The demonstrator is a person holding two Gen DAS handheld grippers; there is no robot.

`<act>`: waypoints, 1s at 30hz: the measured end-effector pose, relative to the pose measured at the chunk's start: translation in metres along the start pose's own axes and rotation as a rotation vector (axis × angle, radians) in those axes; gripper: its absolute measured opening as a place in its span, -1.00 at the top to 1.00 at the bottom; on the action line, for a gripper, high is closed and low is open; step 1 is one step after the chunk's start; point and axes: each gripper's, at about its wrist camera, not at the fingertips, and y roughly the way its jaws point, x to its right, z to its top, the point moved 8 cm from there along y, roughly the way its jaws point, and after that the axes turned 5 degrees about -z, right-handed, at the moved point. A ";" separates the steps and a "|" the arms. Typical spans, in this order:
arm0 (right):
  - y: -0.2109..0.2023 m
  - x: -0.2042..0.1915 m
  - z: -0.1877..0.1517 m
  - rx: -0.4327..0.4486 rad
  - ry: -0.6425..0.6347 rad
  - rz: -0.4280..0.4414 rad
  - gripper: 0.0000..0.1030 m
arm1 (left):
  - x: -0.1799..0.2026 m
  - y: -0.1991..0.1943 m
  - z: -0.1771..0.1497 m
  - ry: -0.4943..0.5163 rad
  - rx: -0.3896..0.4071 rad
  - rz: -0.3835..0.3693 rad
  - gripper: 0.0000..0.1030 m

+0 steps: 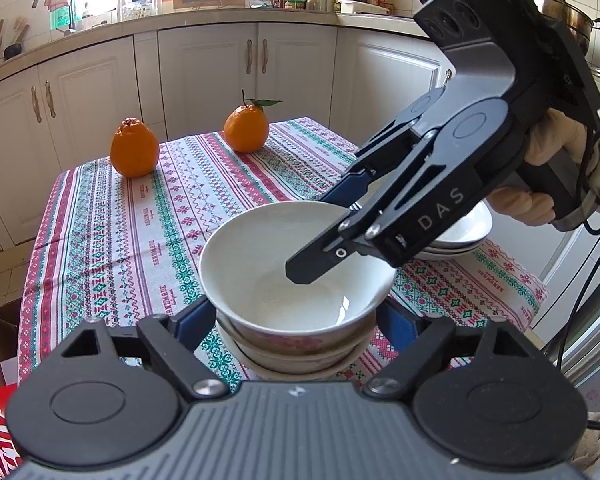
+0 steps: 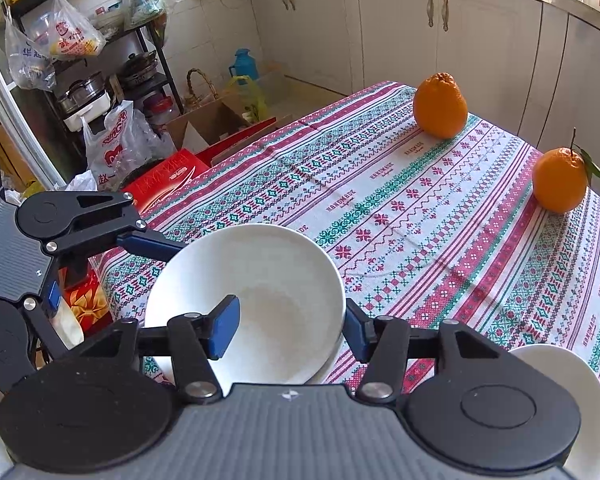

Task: Organize plates and bowls
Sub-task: 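Open the right gripper and bring both grippers to opposite sides of the bowl stack, then grip the bowl stack rim with both grippers and lift it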

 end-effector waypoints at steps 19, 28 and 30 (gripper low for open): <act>-0.039 -0.028 -0.035 0.074 -0.218 -0.086 -1.00 | -0.017 -0.014 -0.022 0.130 -0.078 -0.107 -0.93; 0.000 -0.034 -0.068 -0.034 -0.264 -0.117 -1.00 | -0.025 0.018 -0.032 0.251 -0.171 -0.132 -0.91; 0.006 -0.032 -0.068 -0.038 -0.265 -0.117 -1.00 | -0.025 0.023 -0.033 0.285 -0.190 -0.155 -0.88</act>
